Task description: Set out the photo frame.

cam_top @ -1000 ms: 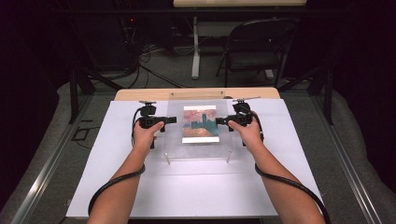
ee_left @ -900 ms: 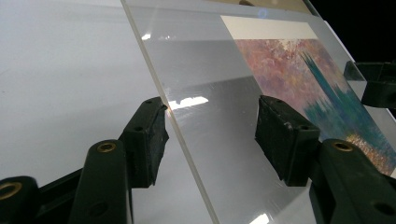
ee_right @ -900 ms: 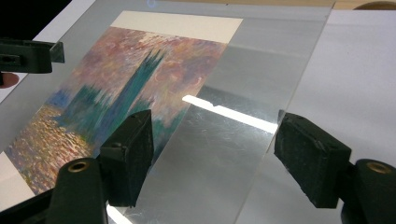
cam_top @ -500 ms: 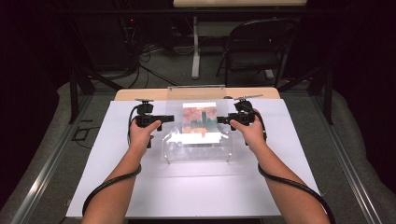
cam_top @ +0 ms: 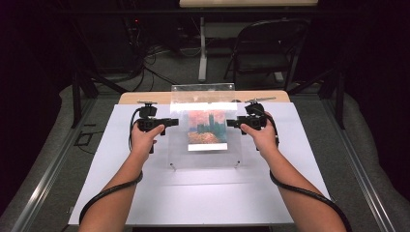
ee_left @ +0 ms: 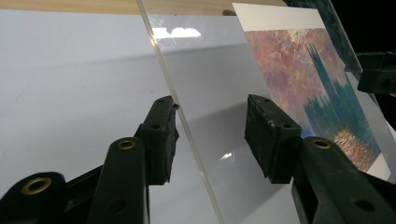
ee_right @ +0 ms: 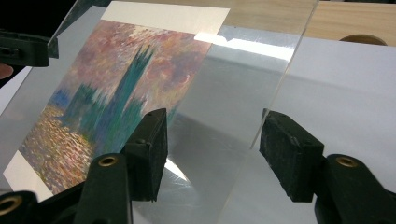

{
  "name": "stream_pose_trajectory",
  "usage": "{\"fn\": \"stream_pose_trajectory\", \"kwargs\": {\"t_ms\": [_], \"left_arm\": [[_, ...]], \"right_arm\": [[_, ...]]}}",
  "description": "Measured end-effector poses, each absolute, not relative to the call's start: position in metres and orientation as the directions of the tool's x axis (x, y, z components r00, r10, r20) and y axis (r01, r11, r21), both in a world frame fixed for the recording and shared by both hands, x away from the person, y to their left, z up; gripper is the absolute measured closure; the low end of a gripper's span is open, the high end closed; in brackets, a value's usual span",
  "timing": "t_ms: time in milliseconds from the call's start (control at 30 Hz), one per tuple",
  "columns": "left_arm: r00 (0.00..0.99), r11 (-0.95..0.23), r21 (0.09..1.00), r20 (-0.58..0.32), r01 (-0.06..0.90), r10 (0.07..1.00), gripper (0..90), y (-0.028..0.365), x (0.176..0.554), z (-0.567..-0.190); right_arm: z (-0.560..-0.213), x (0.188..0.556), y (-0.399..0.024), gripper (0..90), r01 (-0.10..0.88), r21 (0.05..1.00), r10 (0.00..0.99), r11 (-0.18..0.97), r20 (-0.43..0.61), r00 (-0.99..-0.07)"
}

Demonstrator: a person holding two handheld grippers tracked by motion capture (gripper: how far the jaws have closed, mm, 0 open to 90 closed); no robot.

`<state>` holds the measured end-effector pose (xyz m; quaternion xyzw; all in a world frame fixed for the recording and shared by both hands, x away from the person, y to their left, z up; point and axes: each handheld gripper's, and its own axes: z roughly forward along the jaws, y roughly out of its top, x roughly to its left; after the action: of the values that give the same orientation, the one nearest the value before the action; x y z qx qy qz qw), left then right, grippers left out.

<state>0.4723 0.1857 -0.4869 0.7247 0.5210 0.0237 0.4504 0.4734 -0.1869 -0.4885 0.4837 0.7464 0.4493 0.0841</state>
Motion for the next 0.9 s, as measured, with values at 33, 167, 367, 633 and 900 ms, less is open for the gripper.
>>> {"fn": "stream_pose_trajectory", "kwargs": {"t_ms": [33,167,367,633,900], "left_arm": [[0.458,-0.049,0.681,-0.436,0.731,0.775,54.5,0.186,0.471,-0.486],[0.466,-0.049,0.688,-0.436,0.724,0.77,57.2,0.189,0.466,-0.481],[0.484,-0.062,0.702,-0.422,0.709,0.766,58.7,0.19,0.459,-0.475],[0.497,-0.064,0.713,-0.418,0.698,0.76,61.7,0.193,0.451,-0.468],[0.509,-0.066,0.725,-0.413,0.686,0.755,64.8,0.195,0.442,-0.461]], "right_arm": [[-0.487,0.472,-0.187,43.5,0.645,0.754,0.8,0.124,0.309,-0.515],[-0.482,0.467,-0.189,47.4,0.634,0.764,0.796,0.118,0.309,-0.521],[-0.476,0.462,-0.19,49.4,0.624,0.772,0.793,0.126,0.299,-0.531],[-0.468,0.452,-0.192,51.7,0.6,0.786,0.791,0.147,0.272,-0.549],[-0.46,0.443,-0.193,55.2,0.59,0.791,0.79,0.159,0.256,-0.557]]}}
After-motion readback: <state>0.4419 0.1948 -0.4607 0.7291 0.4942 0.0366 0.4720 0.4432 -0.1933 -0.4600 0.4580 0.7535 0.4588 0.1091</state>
